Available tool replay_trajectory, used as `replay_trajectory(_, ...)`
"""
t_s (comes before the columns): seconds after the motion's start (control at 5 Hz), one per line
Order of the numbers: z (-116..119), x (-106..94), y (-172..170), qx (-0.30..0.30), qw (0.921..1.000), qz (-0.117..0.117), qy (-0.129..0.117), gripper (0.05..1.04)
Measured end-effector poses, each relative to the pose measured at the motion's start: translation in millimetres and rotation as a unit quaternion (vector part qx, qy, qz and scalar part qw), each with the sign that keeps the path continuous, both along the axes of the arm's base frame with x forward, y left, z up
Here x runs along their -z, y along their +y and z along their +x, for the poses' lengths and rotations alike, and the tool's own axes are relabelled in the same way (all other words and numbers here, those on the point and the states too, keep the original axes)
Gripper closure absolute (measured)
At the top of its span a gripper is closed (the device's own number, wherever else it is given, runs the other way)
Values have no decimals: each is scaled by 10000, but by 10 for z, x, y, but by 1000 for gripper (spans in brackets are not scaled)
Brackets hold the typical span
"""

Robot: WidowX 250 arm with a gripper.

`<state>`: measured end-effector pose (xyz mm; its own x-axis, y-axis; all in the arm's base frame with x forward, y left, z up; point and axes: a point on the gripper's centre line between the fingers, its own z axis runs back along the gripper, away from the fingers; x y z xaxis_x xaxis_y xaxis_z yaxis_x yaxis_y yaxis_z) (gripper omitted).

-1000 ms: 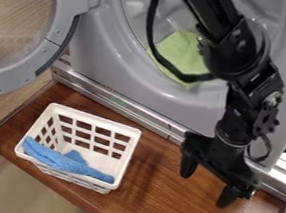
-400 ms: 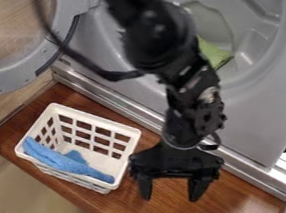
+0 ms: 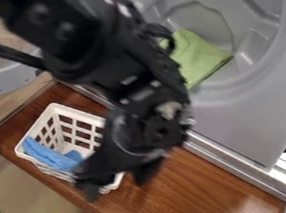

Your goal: Moved the cloth from inside the bascket to the right side

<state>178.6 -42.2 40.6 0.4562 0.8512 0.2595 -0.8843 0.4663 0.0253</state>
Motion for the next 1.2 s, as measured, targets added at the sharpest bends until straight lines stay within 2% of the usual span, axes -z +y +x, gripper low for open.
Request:
replay_trajectory(0.2,-120,57,271,-1266,9918,120,72,83)
replay_trajectory(0.4,-143,134,429,-2381,9710,-39,-202,83)
replay_trajectory(0.6,-133,138,505,-2410,9676,-173,-732,83)
replay_trajectory(0.8,-112,169,618,-2438,9649,-167,-961,83)
replay_trajectory(1.0,4,281,737,-2515,9635,-206,-893,83)
replay_trajectory(1.2,130,345,804,-2528,9635,-288,-829,140)
